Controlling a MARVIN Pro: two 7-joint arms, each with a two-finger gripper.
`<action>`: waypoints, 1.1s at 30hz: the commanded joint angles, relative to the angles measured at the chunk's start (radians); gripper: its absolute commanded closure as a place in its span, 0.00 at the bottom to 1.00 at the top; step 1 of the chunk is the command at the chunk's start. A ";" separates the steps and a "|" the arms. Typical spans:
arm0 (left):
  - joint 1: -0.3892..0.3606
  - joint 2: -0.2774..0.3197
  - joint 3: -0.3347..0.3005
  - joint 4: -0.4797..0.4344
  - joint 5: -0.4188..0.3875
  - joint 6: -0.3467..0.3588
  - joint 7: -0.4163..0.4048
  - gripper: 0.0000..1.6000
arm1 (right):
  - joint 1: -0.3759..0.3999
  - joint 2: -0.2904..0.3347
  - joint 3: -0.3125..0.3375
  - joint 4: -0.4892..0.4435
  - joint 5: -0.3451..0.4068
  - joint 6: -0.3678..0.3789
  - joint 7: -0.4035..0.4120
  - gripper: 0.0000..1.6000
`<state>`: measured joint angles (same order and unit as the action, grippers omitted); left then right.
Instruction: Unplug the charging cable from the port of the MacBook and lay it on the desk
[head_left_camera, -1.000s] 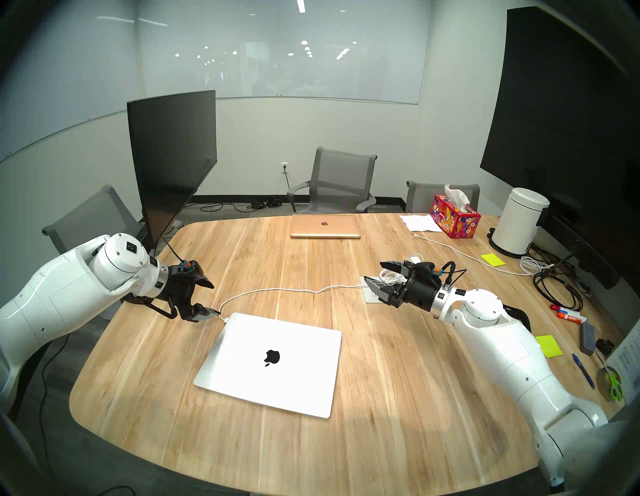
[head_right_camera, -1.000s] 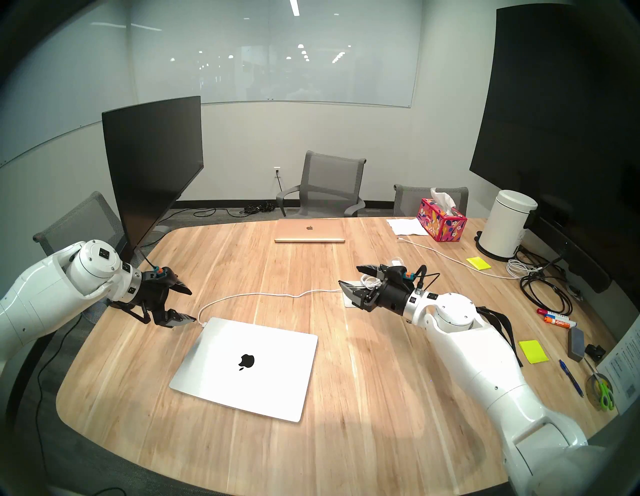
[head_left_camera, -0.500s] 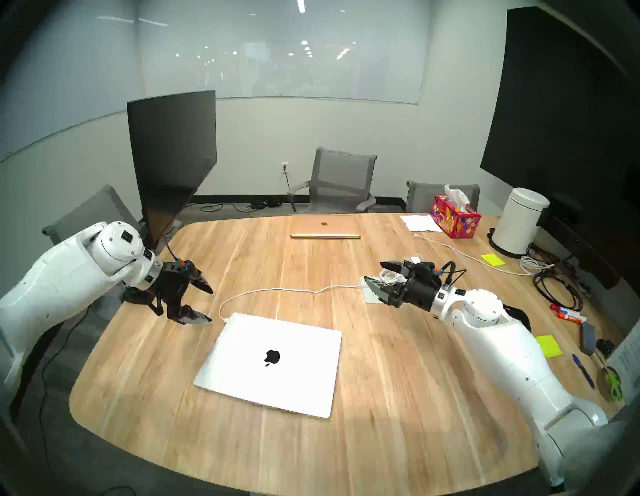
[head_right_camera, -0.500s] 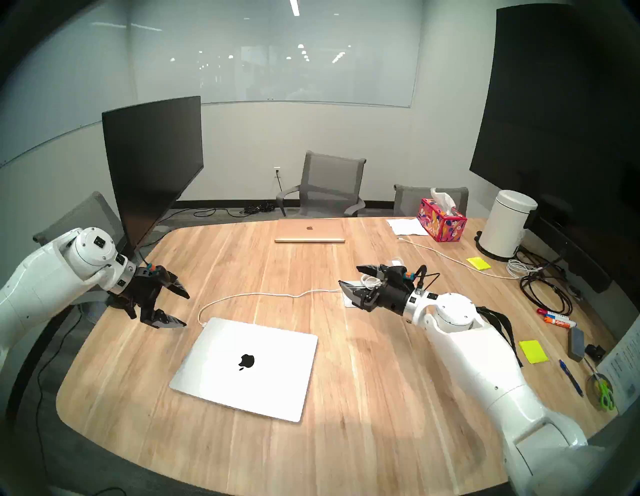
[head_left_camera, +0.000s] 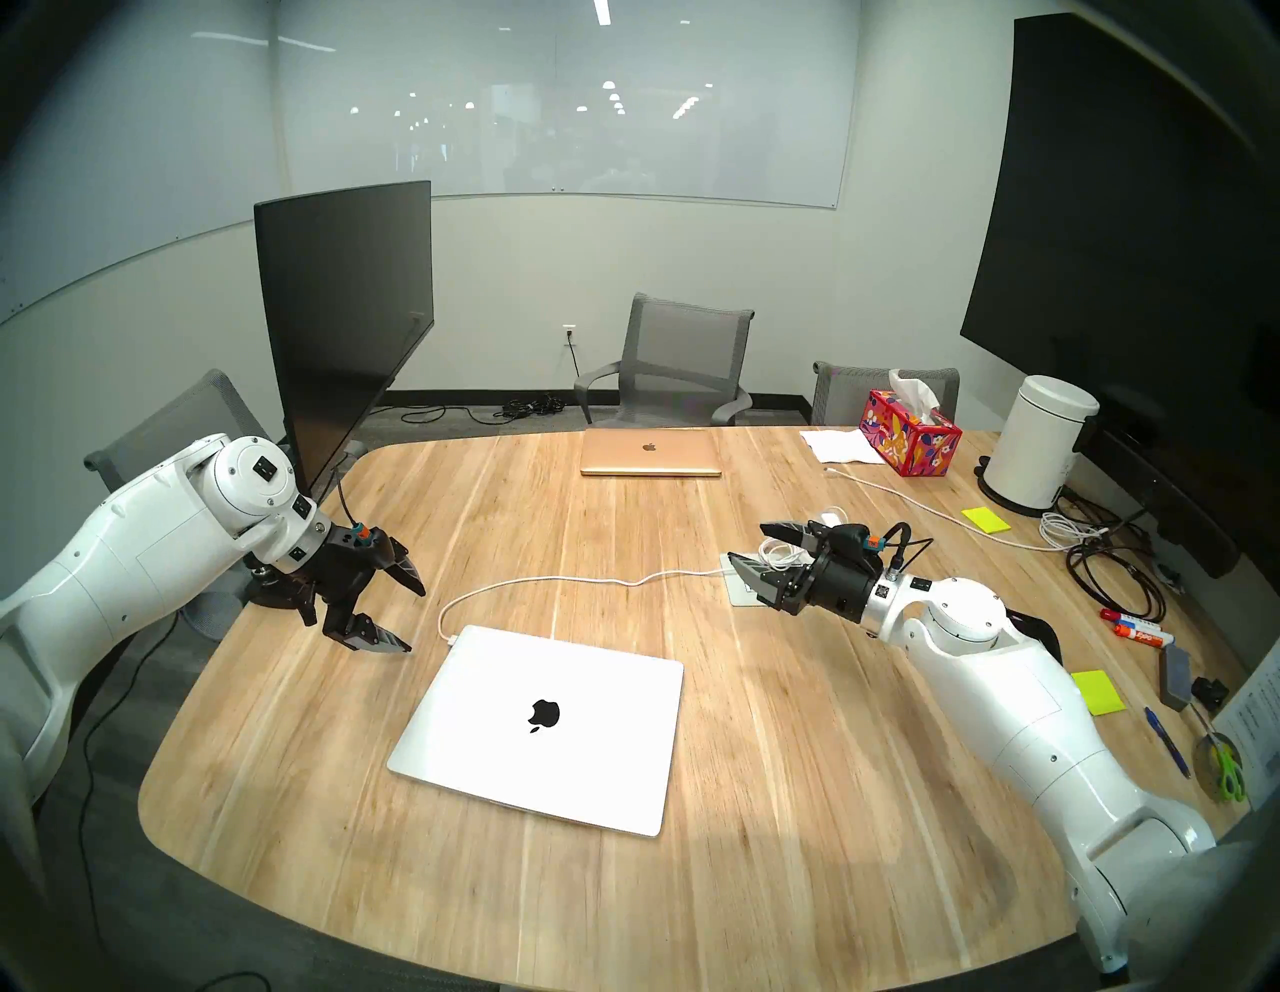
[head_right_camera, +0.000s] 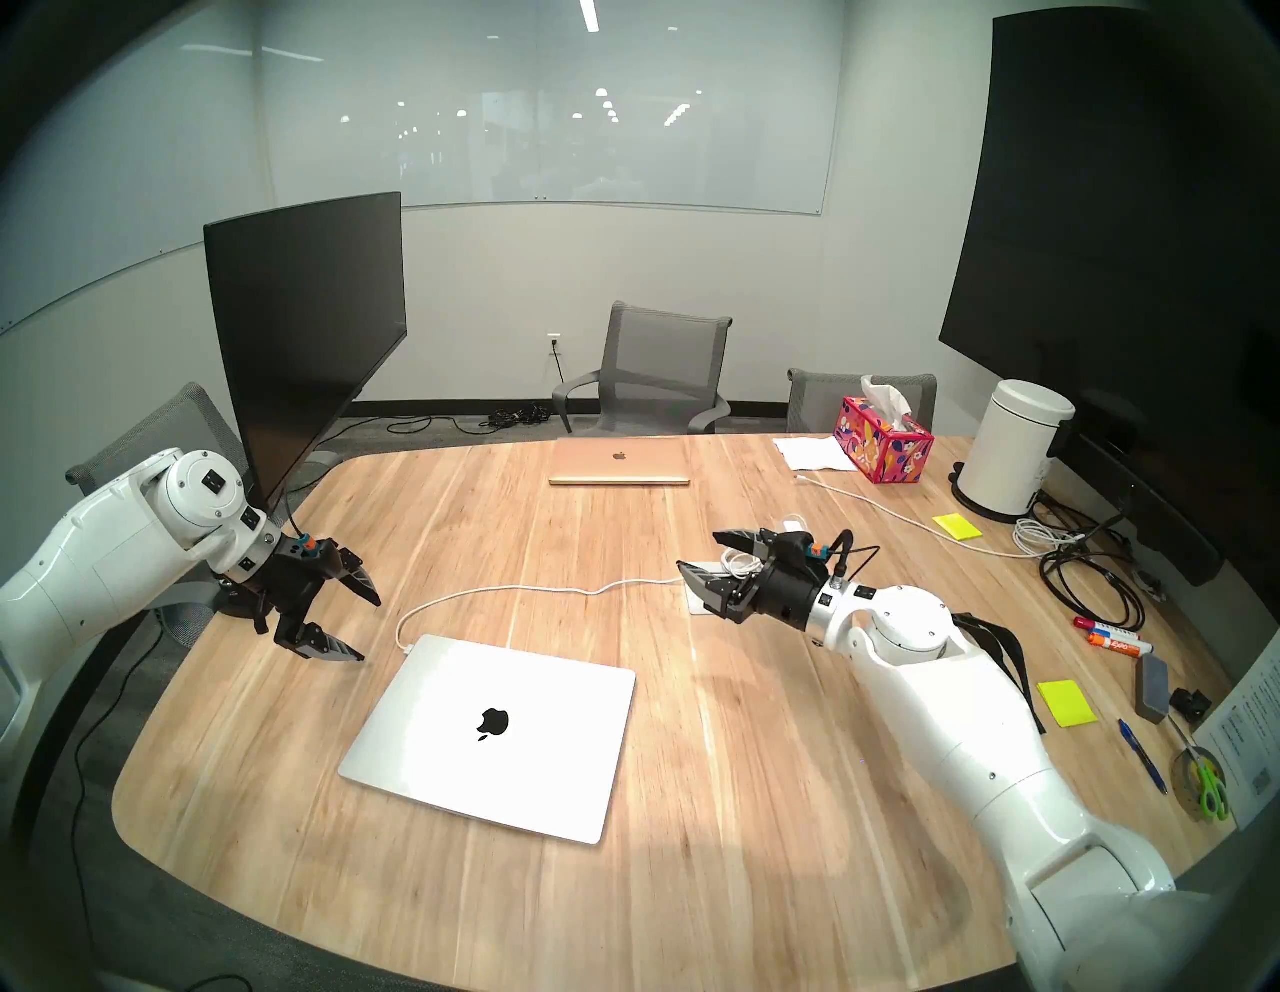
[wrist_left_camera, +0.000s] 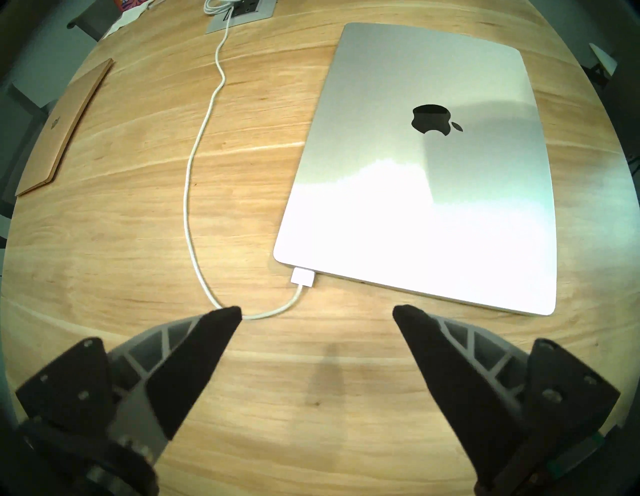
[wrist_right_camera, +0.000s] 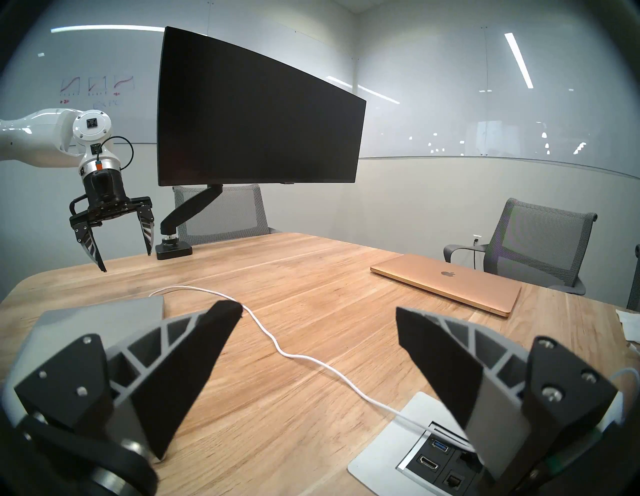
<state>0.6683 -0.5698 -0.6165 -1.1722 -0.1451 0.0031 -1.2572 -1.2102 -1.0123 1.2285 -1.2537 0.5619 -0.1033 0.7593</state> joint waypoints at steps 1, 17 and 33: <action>-0.048 -0.071 0.001 0.045 0.025 -0.027 -0.005 0.00 | 0.013 0.001 0.007 -0.016 0.004 0.002 -0.001 0.00; -0.066 -0.161 0.036 0.152 0.144 -0.052 0.044 0.00 | 0.013 0.001 0.007 -0.017 0.004 0.002 -0.001 0.00; -0.075 -0.223 0.056 0.221 0.195 -0.071 0.052 0.00 | 0.013 0.001 0.008 -0.017 0.004 0.003 -0.001 0.00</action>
<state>0.6214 -0.7579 -0.5615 -0.9712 0.0412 -0.0665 -1.2045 -1.2103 -1.0123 1.2287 -1.2541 0.5619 -0.1030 0.7593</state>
